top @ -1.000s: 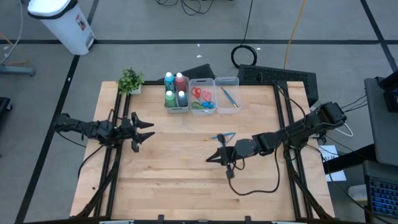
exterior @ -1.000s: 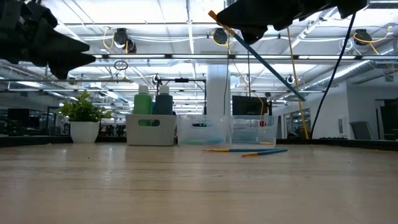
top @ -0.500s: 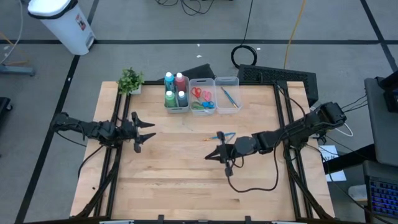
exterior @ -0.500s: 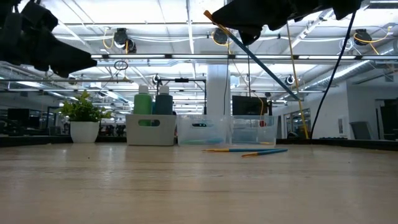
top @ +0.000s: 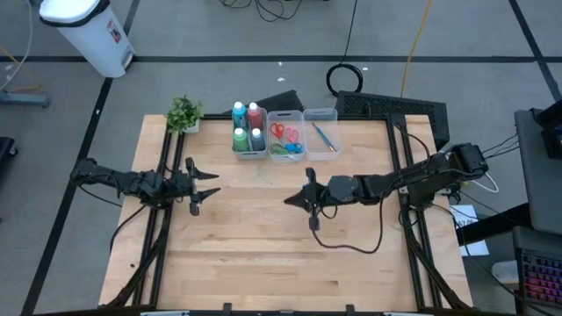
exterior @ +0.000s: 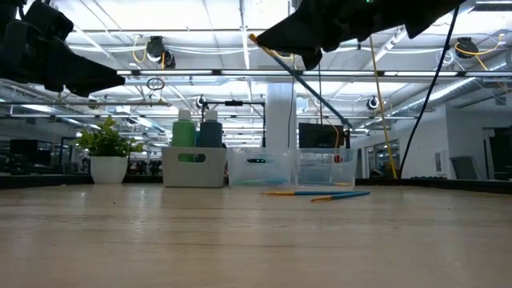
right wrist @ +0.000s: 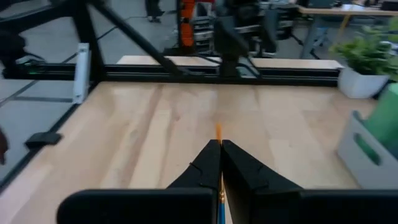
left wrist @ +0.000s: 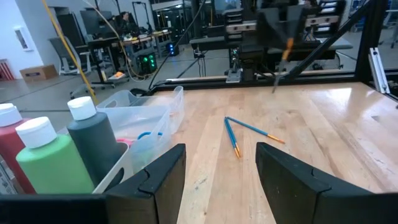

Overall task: Pick & Place Paint Supplies
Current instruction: Put the blue paint brush into the right transparent bin

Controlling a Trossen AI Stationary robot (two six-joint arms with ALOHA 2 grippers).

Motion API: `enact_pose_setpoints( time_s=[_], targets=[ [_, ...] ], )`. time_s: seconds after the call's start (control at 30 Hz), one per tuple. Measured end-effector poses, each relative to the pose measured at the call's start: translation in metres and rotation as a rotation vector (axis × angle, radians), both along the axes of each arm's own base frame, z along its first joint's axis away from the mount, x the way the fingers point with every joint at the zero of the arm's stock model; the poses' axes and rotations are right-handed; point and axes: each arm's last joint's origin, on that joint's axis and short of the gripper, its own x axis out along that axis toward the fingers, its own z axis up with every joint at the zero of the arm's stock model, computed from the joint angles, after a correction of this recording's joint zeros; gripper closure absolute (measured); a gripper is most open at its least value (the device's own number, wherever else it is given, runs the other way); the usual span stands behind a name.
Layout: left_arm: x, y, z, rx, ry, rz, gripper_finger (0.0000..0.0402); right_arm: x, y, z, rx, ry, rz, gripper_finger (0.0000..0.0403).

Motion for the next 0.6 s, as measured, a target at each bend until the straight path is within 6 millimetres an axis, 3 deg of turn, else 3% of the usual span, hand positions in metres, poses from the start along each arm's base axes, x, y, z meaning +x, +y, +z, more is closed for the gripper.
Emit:
enact_pose_setpoints(
  time_s=[0.6],
  targets=[
    [0.000,0.000,0.000,0.000,-0.001,0.000,0.0199,0.002,-0.077,0.000,0.000,0.000,-0.239,0.0403]
  ],
)
